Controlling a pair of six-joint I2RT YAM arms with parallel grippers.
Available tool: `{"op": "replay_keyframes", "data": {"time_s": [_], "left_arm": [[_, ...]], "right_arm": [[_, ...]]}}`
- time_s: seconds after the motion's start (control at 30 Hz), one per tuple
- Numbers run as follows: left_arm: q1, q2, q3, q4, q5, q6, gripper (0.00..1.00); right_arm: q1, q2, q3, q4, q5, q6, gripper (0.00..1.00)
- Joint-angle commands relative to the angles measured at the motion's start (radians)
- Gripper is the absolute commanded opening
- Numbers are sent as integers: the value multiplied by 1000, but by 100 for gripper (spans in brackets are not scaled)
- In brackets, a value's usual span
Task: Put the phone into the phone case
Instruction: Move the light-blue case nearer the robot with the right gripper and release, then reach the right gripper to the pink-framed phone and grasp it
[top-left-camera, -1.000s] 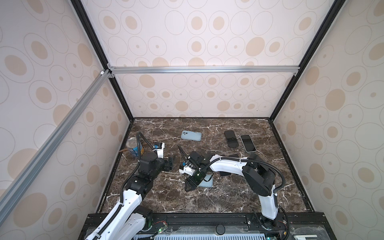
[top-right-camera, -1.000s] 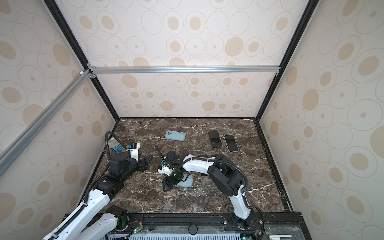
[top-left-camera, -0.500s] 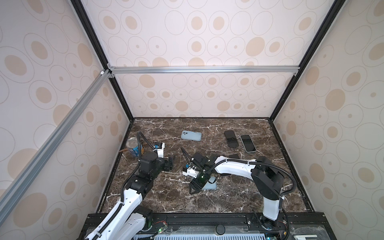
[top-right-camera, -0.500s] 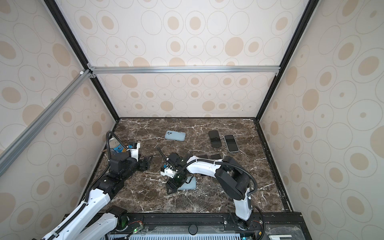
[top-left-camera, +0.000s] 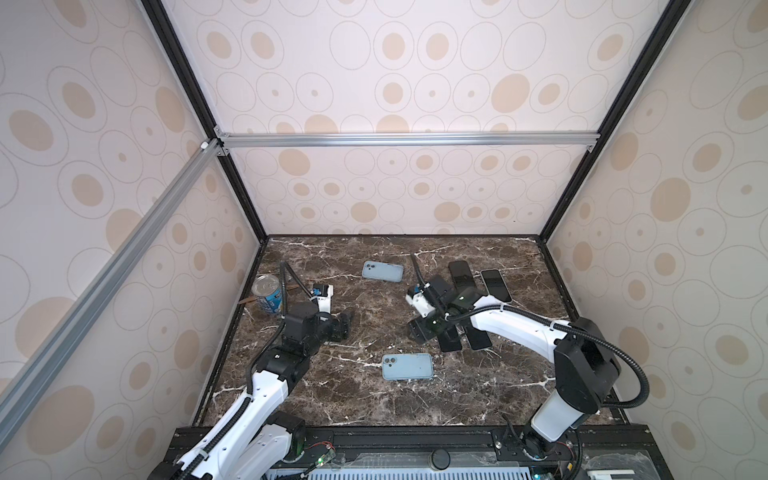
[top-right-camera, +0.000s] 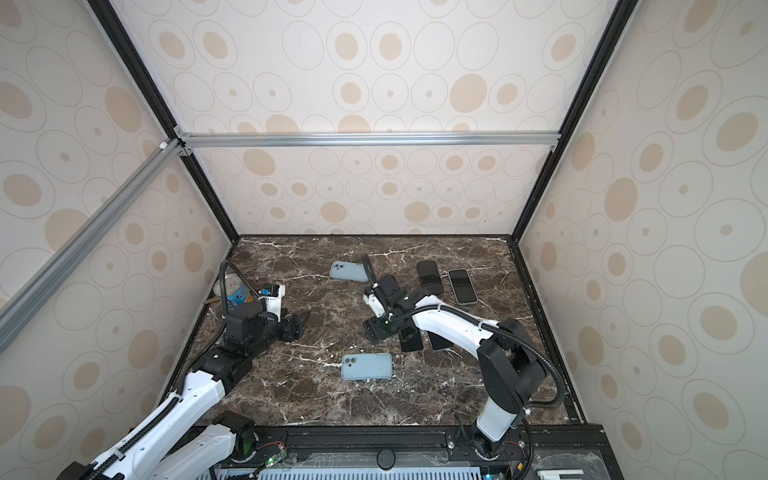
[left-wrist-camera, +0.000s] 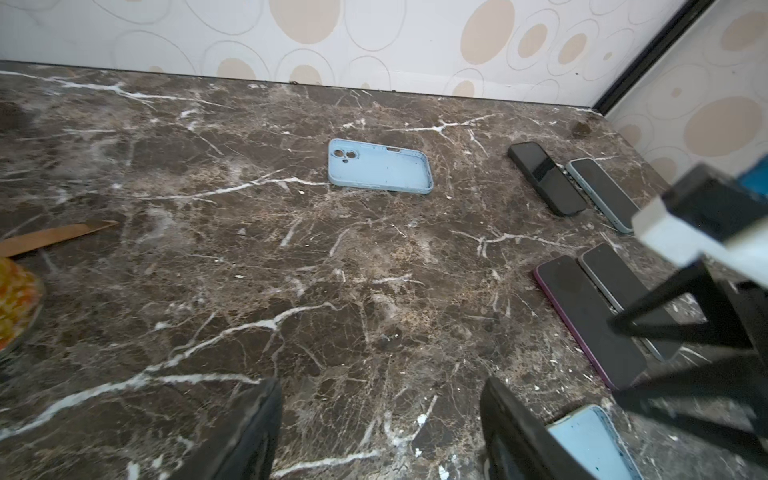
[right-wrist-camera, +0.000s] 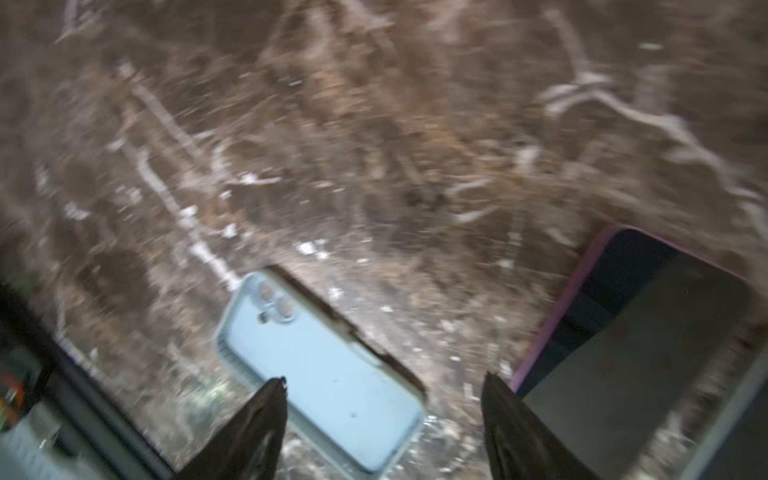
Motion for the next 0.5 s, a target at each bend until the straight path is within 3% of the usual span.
{"op": "replay_keyframes", "data": {"time_s": [0.0,0.13,0.33,0.47], "left_arm": [[-7,45,11,40,113,-41,75],[-54,127,37,70,207,-65,75],[-190,255,122,40,175,1,75],[-217,315,155,11,124,27,75]], "right_arm": [[-76,1,-10,-96,158,80,78],[-137,59,16,-131,172,81,80],[-155,149,52,-140,182,92,82],[-155,182,47,-124,151,103,83]]}}
